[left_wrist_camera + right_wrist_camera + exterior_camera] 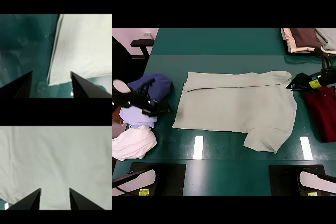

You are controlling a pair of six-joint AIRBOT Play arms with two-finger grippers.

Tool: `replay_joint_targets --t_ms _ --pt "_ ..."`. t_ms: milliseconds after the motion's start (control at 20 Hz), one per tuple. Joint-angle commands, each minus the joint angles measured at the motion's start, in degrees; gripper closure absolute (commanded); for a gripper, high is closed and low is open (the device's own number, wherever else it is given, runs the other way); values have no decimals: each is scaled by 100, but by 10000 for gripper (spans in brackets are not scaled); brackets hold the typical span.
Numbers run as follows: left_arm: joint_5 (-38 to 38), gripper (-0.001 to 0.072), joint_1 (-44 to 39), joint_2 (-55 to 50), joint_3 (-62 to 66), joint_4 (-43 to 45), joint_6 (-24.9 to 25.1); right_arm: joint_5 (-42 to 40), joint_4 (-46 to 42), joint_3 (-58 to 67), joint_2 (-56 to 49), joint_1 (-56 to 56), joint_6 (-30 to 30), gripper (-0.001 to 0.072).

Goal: Fold the shirts.

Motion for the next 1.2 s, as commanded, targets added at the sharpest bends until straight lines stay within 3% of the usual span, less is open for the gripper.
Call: replay_joint_targets --t_ms 0,350,450,500,600,750,850,900,950,1000,1150 --pt "232 171 11 129 -739 -321 7 -81 85 -396 369 -9 -72 302" --pt "444 174 11 129 -1084 -944 146 -83 92 -396 505 -9 -70 302" --pt "487 400 11 129 -1082 -1145 275 -66 90 -396 505 -9 -70 302" --pt "481 423 11 129 -1082 -1248 350 -17 68 -396 505 -11 -70 302" --pt "415 682 11 131 -1080 -1364 590 142 31 -402 505 -85 -70 302" --pt "238 684 11 162 -868 -1386 612 557 -31 -669 588 -612 -68 302" --pt "234 684 11 337 -715 -1355 660 710 -601 -1357 833 -1121 -11 301" --pt "262 684 11 448 -634 -1349 656 708 -870 -1840 1010 -1419 -11 263" --pt "271 684 11 546 -560 -1349 658 688 -927 -2315 1145 -1720 -11 155" --pt "267 684 11 621 -511 -1349 658 649 -866 -2809 1241 -2046 -17 139" --pt "247 683 11 706 -487 -1364 658 170 -439 -3976 1346 -2603 -293 211"
